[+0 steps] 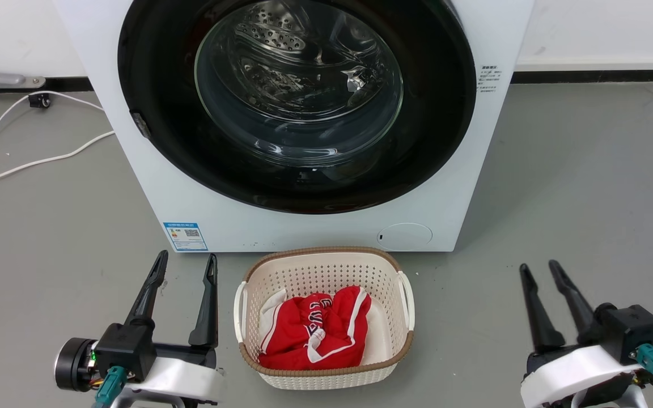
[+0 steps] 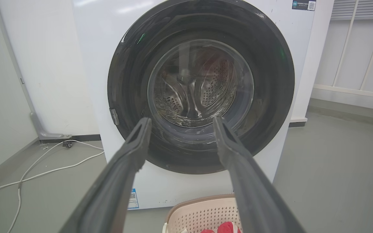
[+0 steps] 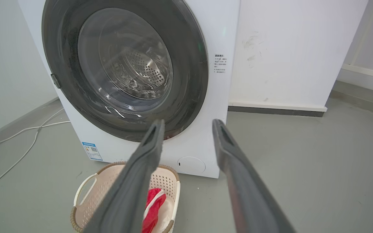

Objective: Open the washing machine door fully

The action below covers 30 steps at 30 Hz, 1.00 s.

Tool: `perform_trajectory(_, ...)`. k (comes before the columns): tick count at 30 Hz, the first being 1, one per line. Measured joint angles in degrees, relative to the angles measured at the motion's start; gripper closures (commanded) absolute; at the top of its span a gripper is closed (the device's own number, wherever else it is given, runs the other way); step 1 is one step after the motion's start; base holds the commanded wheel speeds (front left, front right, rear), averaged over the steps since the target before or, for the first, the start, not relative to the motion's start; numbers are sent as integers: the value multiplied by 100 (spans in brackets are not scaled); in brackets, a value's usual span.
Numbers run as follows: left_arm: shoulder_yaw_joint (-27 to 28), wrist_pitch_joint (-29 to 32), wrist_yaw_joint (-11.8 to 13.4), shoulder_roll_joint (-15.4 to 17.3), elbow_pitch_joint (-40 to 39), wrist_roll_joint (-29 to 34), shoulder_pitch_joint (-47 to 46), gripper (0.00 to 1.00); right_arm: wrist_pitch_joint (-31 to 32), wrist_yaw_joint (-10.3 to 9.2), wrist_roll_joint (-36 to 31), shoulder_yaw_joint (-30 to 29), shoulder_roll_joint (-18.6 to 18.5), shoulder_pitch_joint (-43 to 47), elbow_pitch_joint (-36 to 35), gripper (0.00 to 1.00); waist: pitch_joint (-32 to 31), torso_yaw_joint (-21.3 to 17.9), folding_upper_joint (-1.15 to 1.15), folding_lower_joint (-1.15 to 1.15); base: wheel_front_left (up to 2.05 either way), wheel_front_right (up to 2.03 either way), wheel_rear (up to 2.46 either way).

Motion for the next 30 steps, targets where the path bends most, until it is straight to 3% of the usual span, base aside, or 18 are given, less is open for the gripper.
perform_trajectory(7, 26, 0, -20, -19, -3, 7, 0, 0, -97, 0, 535, 27, 0, -2, 60, 100, -2, -11, 0, 0, 0, 0, 0)
perform_trajectory(10, 42, 0, -22, -24, -4, 7, 0, 0, -278, 0, 1824, 104, 0, -4, 207, 100, -5, -18, 0, 0, 0, 0, 0)
perform_trajectory(14, 80, 0, -27, -29, -12, 5, -1, 0, -644, 0, 3067, 223, 3, -132, 481, 100, 33, -38, 0, 0, 0, 0, 0)
perform_trajectory(22, 159, -8, -30, -46, -40, -9, -105, 0, -1045, -1, 6970, 385, 7, -796, 1000, 100, 203, -51, 0, -1, 0, 0, 0)
perform_trajectory(23, 159, -8, -30, -46, -40, -9, -105, 0, -1045, -1, 6970, 385, 7, -796, 1000, 100, 203, -51, 0, -1, 0, 0, 0)
perform_trajectory(24, 182, -8, -30, -49, -60, -34, -151, 0, -1059, -1, 7661, 337, 5, -1077, 1070, 100, 270, -61, 0, 0, 0, 0, 0)
perform_trajectory(28, 259, -9, -29, -55, -101, -77, -264, 0, -1070, -1, 8413, 100, 11, -1701, 1249, 100, 453, -89, 0, 0, 0, 0, 0)
perform_trajectory(30, 283, -9, -27, -57, -122, -85, -304, 0, -1076, -1, 8477, 54, 11, -1863, 1328, 100, 509, -98, 0, 0, 0, 0, 0)
